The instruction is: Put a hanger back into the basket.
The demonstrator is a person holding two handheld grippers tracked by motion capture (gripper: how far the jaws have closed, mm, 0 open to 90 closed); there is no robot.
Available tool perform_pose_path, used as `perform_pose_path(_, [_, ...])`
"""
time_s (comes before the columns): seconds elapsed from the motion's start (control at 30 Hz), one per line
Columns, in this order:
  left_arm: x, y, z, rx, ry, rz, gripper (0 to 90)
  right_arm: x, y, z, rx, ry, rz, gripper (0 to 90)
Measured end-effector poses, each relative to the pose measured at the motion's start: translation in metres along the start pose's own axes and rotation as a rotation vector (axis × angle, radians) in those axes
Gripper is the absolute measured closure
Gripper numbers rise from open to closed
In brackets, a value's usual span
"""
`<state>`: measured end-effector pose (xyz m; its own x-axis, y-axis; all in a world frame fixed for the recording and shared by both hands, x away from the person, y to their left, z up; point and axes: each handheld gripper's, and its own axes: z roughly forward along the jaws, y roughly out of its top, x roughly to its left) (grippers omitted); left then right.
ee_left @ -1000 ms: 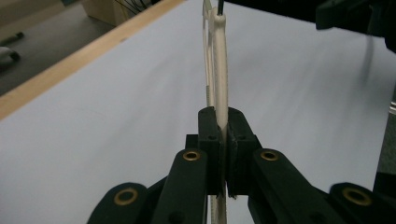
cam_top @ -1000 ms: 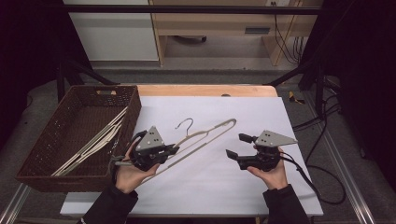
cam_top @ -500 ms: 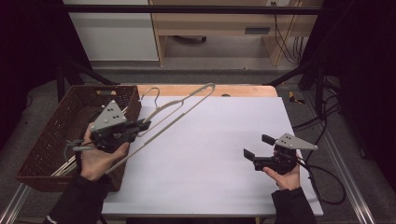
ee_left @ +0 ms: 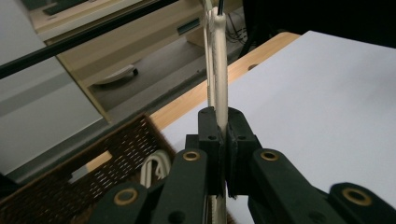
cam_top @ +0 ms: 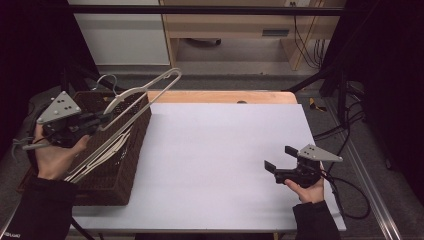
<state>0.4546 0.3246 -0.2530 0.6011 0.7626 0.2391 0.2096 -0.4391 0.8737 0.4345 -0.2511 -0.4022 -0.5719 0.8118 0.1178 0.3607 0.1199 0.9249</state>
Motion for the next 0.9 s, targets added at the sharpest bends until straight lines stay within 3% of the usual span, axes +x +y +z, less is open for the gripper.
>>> perform_pose_path(0.2, [0.024, -0.024, -0.005, 0.033, 0.043, -0.017, 86.7, -0.001, -0.001, 0.001, 0.004, 0.001, 0.002, 5.5])
perform_pose_path(0.43, [0.042, -0.053, -0.009, 0.071, 0.091, -0.009, 86.6, -0.001, -0.001, 0.002, 0.011, 0.004, -0.001, 5.2])
perform_pose_path(0.63, [0.056, -0.078, -0.010, 0.125, 0.116, -0.034, 86.7, -0.001, -0.001, 0.001, 0.006, 0.011, 0.013, 5.0])
perform_pose_path(0.9, [0.053, -0.100, 0.004, 0.175, 0.112, -0.023, 86.6, -0.002, -0.002, 0.001, 0.010, 0.009, 0.013, 5.0])
